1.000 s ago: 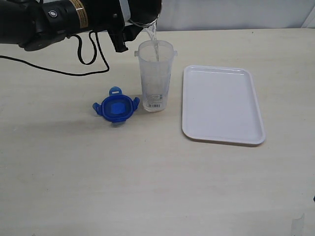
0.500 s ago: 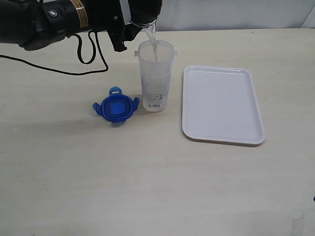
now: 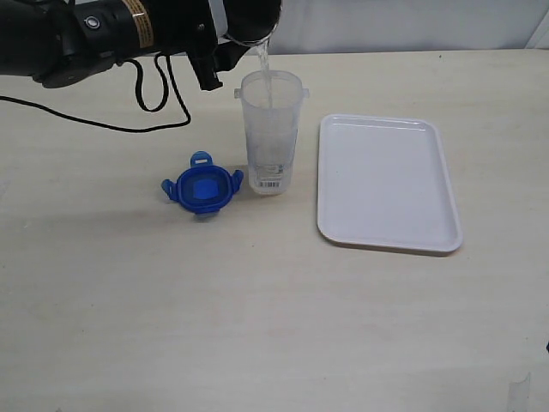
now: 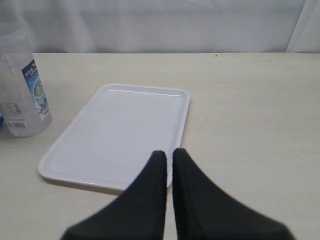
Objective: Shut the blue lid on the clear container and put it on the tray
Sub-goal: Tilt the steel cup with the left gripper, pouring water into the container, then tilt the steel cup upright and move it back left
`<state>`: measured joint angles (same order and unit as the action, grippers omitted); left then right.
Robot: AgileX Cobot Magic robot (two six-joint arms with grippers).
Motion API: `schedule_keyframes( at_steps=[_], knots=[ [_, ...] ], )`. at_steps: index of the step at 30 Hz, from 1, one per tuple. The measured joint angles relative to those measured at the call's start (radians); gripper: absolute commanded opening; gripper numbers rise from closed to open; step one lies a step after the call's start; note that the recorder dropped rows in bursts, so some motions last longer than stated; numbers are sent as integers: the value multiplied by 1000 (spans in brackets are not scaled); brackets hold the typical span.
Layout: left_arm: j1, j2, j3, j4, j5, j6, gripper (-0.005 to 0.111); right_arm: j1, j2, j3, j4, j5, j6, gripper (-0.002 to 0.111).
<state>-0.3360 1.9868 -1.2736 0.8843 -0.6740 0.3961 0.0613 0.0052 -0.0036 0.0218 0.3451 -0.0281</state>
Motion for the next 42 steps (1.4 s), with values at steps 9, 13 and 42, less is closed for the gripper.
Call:
schedule_keyframes(
  at_steps=[9,13,42],
  knots=[
    [0,0,0,0,47,-454,0,0,0,0,0,0,0,4],
    [0,0,0,-32,107,-631,0,0,0,0,0,0,0,4],
    [237,343,-242,-414,-2,-826,0,0,0,0,0,0,0,4]
  ],
)
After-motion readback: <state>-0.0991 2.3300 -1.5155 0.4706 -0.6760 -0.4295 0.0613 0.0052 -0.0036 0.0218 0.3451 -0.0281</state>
